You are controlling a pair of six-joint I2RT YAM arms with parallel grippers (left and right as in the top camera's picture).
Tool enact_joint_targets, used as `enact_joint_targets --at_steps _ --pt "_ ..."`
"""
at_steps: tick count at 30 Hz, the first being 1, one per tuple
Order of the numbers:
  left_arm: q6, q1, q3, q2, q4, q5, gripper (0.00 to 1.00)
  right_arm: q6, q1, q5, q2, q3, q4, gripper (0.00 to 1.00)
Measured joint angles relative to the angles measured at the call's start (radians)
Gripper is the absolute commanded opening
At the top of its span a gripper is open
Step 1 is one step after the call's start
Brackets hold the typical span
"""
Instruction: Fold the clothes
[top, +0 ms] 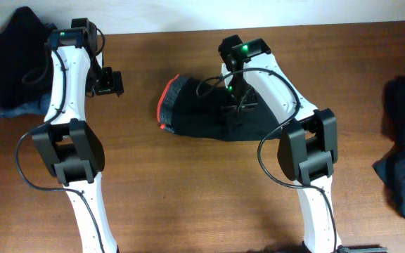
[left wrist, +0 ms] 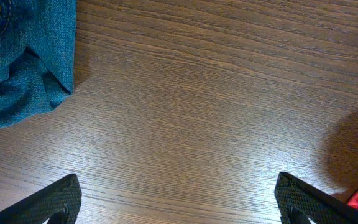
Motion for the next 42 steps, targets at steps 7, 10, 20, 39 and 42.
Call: enact_joint_targets --at_steps 7,10,20,39,42 --pt "0.000 0.000 0.000 0.000 0.001 0.000 0.99 0.001 -0.002 -0.047 0.000 0.023 0.068 0.48" --pt "0.000 0.000 0.000 0.000 0.001 0.000 0.99 0.010 0.002 -0.055 0.000 0.006 0.103 0.45" --pt "0.000 0.000 0.000 0.000 0.000 0.000 0.99 0.082 0.010 -0.066 0.002 -0.172 0.216 0.04" --pt "0.000 0.000 0.000 0.000 -0.003 0.000 0.99 0.147 -0.002 0.122 -0.027 -0.009 0.042 0.04" --pt "0.000 0.000 0.000 0.000 -0.003 0.000 0.99 0.158 -0.010 0.134 -0.029 -0.009 0.042 0.04"
